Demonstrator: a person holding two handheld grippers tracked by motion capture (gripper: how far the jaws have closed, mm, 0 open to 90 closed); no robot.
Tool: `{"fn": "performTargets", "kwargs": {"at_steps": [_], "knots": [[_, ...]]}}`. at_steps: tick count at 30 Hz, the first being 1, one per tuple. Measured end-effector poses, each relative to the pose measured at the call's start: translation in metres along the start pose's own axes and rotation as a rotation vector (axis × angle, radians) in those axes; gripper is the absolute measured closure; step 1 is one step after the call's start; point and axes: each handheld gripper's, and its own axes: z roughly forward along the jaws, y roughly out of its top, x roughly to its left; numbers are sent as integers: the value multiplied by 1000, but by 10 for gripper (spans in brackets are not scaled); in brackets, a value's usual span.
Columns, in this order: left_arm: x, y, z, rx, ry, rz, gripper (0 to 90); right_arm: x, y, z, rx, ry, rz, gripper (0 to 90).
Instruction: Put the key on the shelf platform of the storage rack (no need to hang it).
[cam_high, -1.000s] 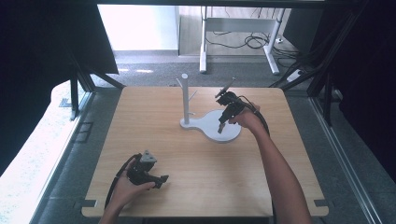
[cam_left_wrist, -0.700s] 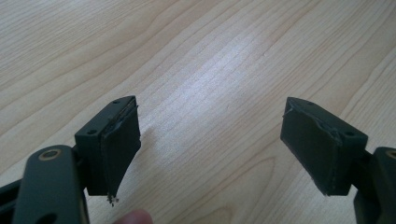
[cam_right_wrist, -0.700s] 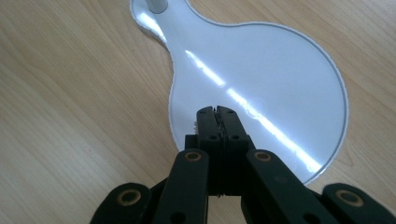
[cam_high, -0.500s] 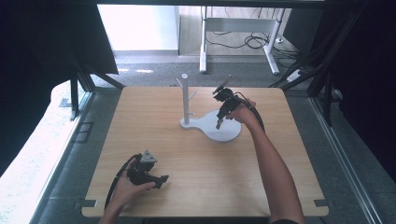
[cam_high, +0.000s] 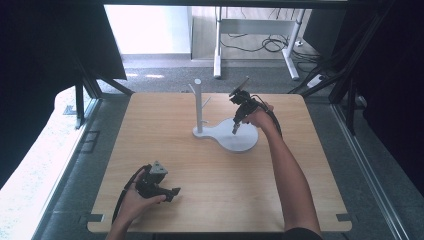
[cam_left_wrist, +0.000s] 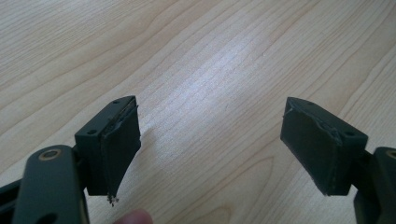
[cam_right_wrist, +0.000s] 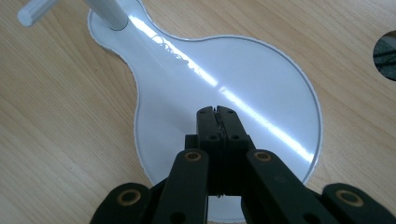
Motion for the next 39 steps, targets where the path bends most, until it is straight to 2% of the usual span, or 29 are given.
{"fn": "performTargets", "kwargs": {"at_steps": [12,20,28,35,37,39], "knots": [[-1,0,2,4,1,-5,202,-3,-3,21,23,6,16,900],[-2,0,3,12,-2,-1,202,-8,-7,29,24,-30,27,898],[-1,0,4,15,-3,2,203,-15,-15,42,45,-27,45,895],[-2,0,5,19,-4,10,202,-14,-18,42,49,-34,40,890],[-2,0,5,20,-7,5,202,-15,-19,42,46,-40,44,875],[-2,0,5,24,-9,6,202,-15,-20,41,34,-36,45,789]]}}
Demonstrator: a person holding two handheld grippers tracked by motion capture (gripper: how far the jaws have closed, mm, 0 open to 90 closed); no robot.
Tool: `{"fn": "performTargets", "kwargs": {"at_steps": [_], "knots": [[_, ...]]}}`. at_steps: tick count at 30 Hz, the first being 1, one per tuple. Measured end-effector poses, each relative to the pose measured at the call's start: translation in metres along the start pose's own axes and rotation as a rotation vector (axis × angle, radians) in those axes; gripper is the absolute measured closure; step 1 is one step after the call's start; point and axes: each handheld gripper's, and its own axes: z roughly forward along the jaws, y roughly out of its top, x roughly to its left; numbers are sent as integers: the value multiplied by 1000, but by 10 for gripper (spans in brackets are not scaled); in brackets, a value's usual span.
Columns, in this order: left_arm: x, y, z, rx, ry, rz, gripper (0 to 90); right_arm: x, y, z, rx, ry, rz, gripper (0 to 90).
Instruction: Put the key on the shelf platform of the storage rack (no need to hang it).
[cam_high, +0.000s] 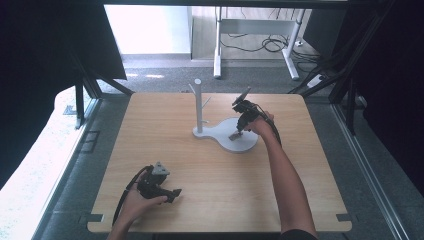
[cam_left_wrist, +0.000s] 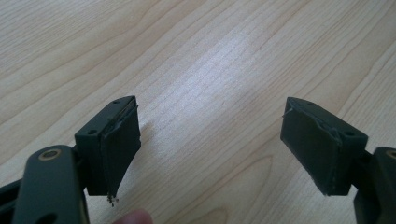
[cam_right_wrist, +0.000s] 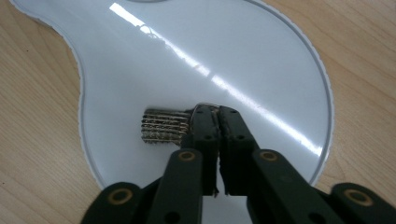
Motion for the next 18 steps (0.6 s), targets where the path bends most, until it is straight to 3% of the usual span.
{"fn": "performTargets", "kwargs": {"at_steps": [3,8,18], "knots": [[0,0,1,3,-3,-7,202,1,-1,-2,-14,-16,-20,687],[0,0,2,9,-4,-5,200,1,-2,-16,-62,-41,-20,603],[0,0,1,12,-1,5,199,6,-15,-38,-95,-33,-34,560]]}}
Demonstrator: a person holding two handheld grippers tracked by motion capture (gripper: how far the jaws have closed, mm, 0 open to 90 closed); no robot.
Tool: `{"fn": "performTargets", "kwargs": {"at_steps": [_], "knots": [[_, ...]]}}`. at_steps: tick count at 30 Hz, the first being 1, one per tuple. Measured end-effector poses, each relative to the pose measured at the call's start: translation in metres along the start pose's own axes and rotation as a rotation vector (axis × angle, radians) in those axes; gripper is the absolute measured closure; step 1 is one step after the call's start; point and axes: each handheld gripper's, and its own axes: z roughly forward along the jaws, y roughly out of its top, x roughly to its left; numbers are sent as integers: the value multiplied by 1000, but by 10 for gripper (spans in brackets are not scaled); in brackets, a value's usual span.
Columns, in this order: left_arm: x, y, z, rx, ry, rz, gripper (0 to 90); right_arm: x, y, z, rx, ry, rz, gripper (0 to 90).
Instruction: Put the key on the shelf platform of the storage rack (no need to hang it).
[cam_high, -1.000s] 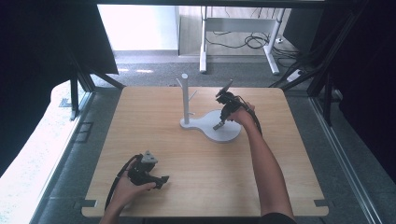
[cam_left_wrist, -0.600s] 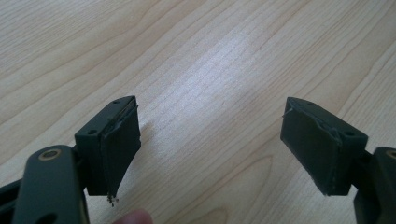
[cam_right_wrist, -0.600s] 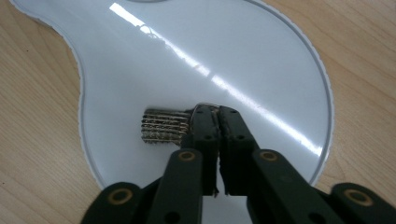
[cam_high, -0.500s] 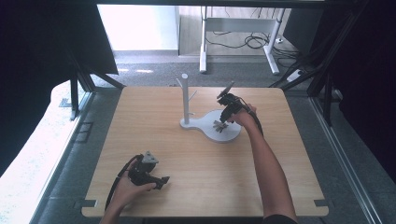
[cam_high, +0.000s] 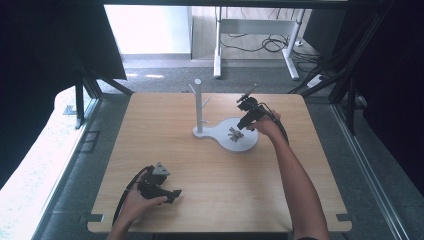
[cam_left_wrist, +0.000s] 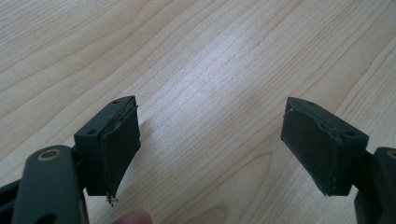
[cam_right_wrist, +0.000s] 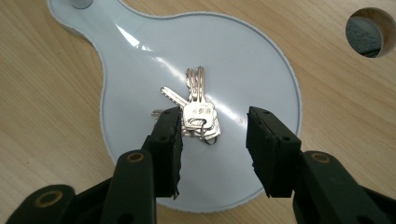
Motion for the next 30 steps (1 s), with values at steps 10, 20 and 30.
{"fn": "performTargets", "kwargs": {"at_steps": [10,20,30], "knots": [[-2,1,1,1,3,-1,199,9,-19,-15,-42,23,-30,532],[-4,1,2,2,8,1,199,17,-36,-17,-60,40,-50,533],[-7,2,3,9,8,11,199,25,-58,-32,-108,55,-60,522]]}}
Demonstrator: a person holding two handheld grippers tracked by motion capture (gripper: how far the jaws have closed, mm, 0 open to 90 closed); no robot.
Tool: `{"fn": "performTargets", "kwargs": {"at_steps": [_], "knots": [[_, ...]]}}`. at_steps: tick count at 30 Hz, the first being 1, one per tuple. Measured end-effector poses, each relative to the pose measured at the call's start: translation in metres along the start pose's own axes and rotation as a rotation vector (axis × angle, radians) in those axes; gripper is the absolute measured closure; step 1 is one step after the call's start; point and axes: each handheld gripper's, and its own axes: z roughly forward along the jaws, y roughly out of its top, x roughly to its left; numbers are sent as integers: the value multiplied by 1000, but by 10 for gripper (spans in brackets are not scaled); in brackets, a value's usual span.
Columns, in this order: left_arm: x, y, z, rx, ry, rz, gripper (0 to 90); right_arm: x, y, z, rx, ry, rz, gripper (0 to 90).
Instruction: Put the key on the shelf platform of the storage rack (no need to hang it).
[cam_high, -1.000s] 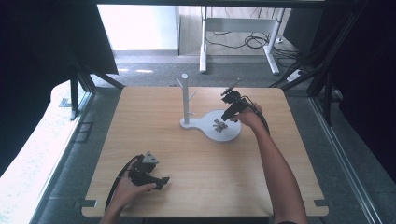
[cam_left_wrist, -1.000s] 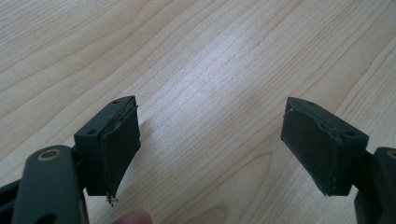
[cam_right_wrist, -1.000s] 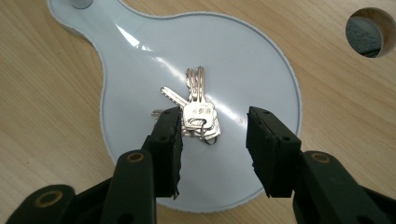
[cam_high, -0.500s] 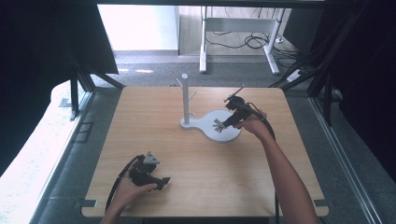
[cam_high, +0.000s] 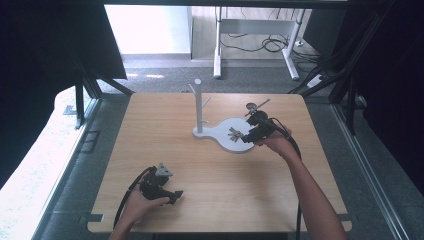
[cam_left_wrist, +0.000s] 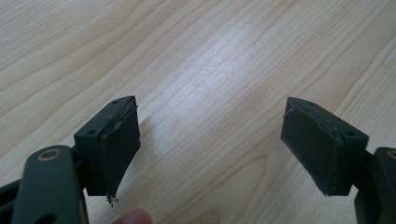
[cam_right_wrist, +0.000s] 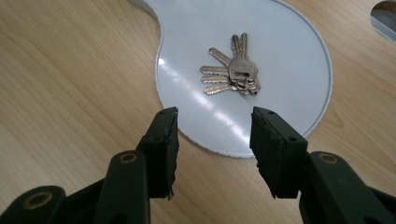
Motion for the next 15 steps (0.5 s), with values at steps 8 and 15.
{"fn": "performTargets", "kwargs": {"at_steps": [8,15], "knots": [[0,0,1,2,-2,-2,200,5,-29,-9,-27,1,-3,520],[0,0,1,1,2,0,199,12,-68,-12,-71,4,-1,520]]}}
